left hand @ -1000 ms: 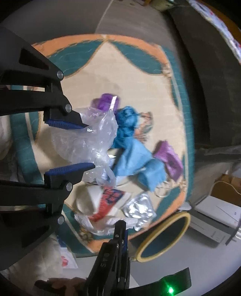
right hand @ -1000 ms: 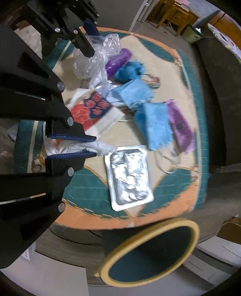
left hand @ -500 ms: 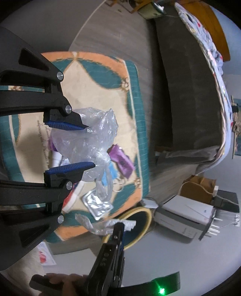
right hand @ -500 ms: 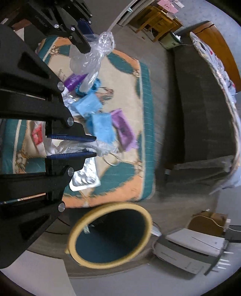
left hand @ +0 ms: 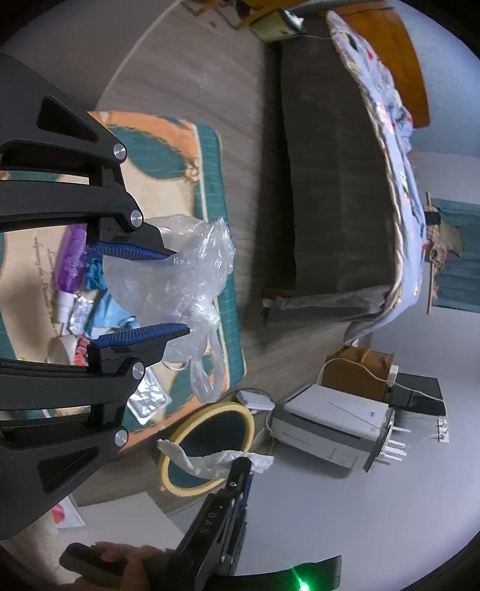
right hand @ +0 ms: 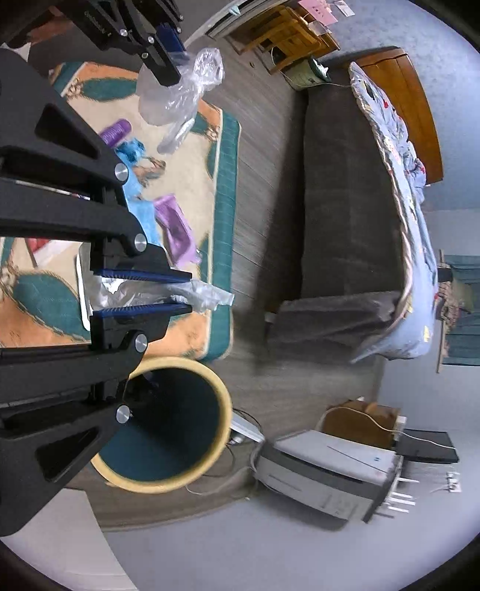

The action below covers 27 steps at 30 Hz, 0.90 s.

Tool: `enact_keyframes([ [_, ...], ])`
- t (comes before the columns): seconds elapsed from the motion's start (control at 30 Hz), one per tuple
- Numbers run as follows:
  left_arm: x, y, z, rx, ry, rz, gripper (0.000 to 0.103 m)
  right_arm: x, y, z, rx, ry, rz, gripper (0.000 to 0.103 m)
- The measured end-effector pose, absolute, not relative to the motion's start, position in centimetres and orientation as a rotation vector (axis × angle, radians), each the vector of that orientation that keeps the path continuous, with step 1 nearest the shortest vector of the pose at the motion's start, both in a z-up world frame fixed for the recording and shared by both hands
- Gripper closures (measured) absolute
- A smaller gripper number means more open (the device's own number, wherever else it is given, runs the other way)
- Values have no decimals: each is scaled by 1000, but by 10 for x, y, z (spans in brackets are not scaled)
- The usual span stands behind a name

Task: Collect trash
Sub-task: 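Carry the clear bag and white wrapper over the bin and open both tools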

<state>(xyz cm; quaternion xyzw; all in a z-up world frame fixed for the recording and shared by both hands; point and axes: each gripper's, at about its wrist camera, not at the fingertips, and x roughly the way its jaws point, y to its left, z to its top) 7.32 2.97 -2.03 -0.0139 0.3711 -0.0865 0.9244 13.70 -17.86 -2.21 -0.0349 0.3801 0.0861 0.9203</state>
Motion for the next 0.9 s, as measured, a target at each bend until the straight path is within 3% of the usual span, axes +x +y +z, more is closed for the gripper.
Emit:
enact_keyframes([
  [0.9, 101, -41, -60, 94, 802, -275, 69, 176, -223, 9, -142, 666, 109, 92],
])
